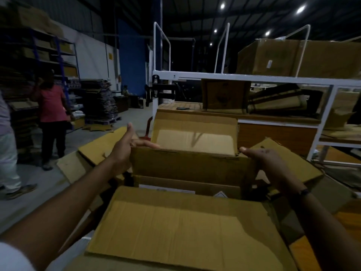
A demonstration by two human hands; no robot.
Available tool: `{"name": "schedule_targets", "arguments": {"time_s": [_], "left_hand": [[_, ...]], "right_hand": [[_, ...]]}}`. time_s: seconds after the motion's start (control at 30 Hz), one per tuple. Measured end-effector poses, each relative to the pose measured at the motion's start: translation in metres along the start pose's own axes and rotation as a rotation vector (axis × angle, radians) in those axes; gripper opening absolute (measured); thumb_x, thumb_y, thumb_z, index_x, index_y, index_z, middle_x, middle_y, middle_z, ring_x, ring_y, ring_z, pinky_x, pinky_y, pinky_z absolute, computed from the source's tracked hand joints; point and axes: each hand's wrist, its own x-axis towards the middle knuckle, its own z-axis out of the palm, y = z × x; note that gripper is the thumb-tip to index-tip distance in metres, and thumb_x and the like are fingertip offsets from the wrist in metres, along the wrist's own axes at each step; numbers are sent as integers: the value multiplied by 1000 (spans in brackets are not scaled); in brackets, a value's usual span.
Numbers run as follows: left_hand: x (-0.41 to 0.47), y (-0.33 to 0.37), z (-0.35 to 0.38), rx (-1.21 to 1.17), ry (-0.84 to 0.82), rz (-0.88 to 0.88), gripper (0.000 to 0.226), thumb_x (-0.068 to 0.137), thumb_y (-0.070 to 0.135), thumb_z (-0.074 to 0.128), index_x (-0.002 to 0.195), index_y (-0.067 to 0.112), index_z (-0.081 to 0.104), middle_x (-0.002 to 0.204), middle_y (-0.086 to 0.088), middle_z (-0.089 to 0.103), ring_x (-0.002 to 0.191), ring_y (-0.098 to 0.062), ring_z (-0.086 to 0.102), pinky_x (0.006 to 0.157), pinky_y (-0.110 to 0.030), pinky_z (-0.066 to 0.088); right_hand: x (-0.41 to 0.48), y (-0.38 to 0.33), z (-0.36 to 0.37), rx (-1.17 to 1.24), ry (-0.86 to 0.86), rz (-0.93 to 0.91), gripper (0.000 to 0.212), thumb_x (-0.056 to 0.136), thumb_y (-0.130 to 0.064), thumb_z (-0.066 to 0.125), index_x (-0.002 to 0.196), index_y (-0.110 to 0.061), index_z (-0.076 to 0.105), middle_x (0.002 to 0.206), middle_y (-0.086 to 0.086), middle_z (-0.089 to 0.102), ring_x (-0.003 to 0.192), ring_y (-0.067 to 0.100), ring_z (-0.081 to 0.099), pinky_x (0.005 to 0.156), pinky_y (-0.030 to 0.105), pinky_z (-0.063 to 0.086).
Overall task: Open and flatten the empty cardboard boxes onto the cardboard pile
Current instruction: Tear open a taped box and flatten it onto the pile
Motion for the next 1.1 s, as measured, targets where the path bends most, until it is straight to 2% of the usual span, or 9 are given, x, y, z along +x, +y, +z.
{"name": "schedule_targets", "arguments": {"time_s": [0.1, 0.17, 0.23, 0.33, 0.43, 0.57, 0.73, 1.0, 1.1], "left_hand": [[-5, 2, -13, 30, -267, -82, 113, 88, 85, 13, 110, -7, 75, 119, -27, 70, 112, -40, 68, 95, -47, 48], [-7, 0, -24, 90, -463, -109, 117, 88, 87, 6, 126, -4, 69, 137, -20, 64, 131, -33, 59, 108, -50, 37], [-11, -3, -30, 284, -571, -112, 112, 89, 85, -3, 137, 11, 65, 152, -5, 54, 145, -21, 44, 120, -47, 21], [-9, -13, -29, 600, -572, -113, 82, 93, 82, 8, 138, 41, 63, 162, 9, 38, 151, -13, 29, 126, -47, 14], [-15, -22, -12, 811, -611, -162, 54, 101, 71, 26, 148, 51, 45, 168, 12, 21, 155, -16, 17, 126, -48, 14], [-24, -35, 18, 1246, -503, -83, 79, 92, 79, 32, 161, 43, 21, 172, 3, 10, 158, -24, -2, 124, -51, 6], [-23, -52, 20, 1398, -372, -7, 90, 82, 93, 25, 160, 49, 16, 173, -4, 7, 158, -31, -7, 123, -56, 2], [-29, -65, 25, 1453, -185, 27, 95, 76, 98, 18, 158, 49, 21, 172, -14, -1, 152, -52, -13, 121, -62, -9], [-28, -64, 24, 1489, -166, -27, 102, 71, 102, 14, 158, 50, 20, 171, -15, -2, 152, -52, -13, 119, -63, -13]], "right_hand": [[1, -6, -13, 24, -289, 71, 36, 84, -39, 75, 76, -5, 65, 77, 10, 64, 70, 22, 61, 69, 32, 46], [1, -1, -16, 0, -392, 144, 28, 88, -32, 68, 96, -6, 68, 96, 10, 68, 88, 25, 64, 81, 39, 51], [-2, 4, -16, -160, -483, 159, 29, 97, -39, 62, 117, -21, 72, 120, 3, 71, 111, 23, 66, 100, 44, 50], [-21, 0, -9, -378, -631, 101, 33, 101, -49, 50, 128, -43, 68, 130, -19, 63, 113, -4, 59, 96, 20, 47], [-32, 7, 1, -555, -703, 114, 40, 92, -65, 52, 132, -69, 51, 139, -28, 45, 123, -2, 49, 102, 28, 46], [-39, 18, 32, -656, -585, 108, 52, 90, -73, 49, 140, -70, 34, 147, -18, 45, 128, 8, 48, 101, 26, 45], [-37, 26, 66, -1032, -451, 28, 70, 98, -76, 14, 159, -45, 24, 165, -7, 33, 152, 20, 26, 125, 48, 17], [-38, 19, 73, -1041, -478, 36, 77, 93, -82, 11, 148, -36, 39, 150, 2, 49, 129, 25, 49, 107, 46, 41], [-34, 13, 66, -1066, -558, 103, 87, 88, -87, 15, 159, -38, 26, 169, 1, 23, 155, 31, 17, 123, 57, 16]]}}
